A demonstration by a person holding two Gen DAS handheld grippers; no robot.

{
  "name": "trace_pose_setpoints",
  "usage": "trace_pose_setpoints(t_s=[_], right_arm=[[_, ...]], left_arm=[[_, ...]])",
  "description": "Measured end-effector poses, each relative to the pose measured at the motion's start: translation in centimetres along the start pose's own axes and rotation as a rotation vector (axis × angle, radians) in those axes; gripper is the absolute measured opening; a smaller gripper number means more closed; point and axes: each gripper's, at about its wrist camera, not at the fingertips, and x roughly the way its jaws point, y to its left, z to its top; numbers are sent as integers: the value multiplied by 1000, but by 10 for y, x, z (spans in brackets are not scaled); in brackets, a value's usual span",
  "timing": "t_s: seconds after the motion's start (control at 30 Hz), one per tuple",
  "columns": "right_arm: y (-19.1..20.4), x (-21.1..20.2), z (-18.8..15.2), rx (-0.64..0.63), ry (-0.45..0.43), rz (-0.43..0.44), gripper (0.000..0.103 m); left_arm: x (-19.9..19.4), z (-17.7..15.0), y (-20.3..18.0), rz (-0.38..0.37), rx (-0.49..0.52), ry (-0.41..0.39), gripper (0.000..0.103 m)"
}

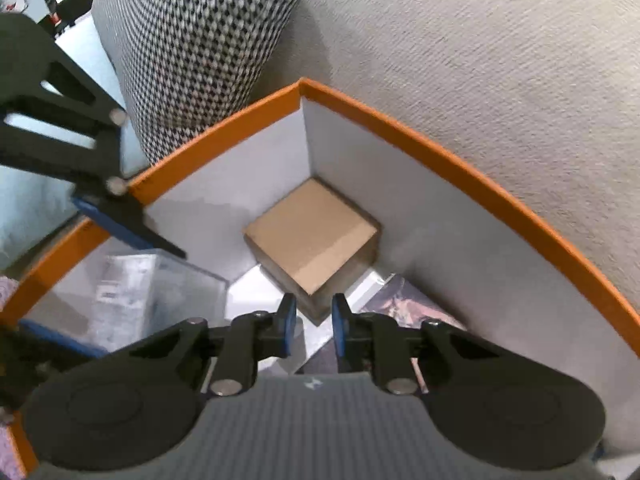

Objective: Organize rigid objects
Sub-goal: 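Lower the clear packaged box into the box with the left gripper while the right releases the brown cube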

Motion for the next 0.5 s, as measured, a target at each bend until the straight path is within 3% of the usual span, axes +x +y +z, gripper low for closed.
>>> trace_pose_setpoints(t_s=[0.2,0.4,0.5], right_arm=[[-3,-32,-17,-29,4,-76,25],[-9,-37,-32,22,9,-77,26],[-6,-32,-31,24,1,-74,26]], left_arm=[[21,6,-7,53,154,40,54],[42,9,-20,92,305,102,54],[49,12,-20,117,330,127,54]])
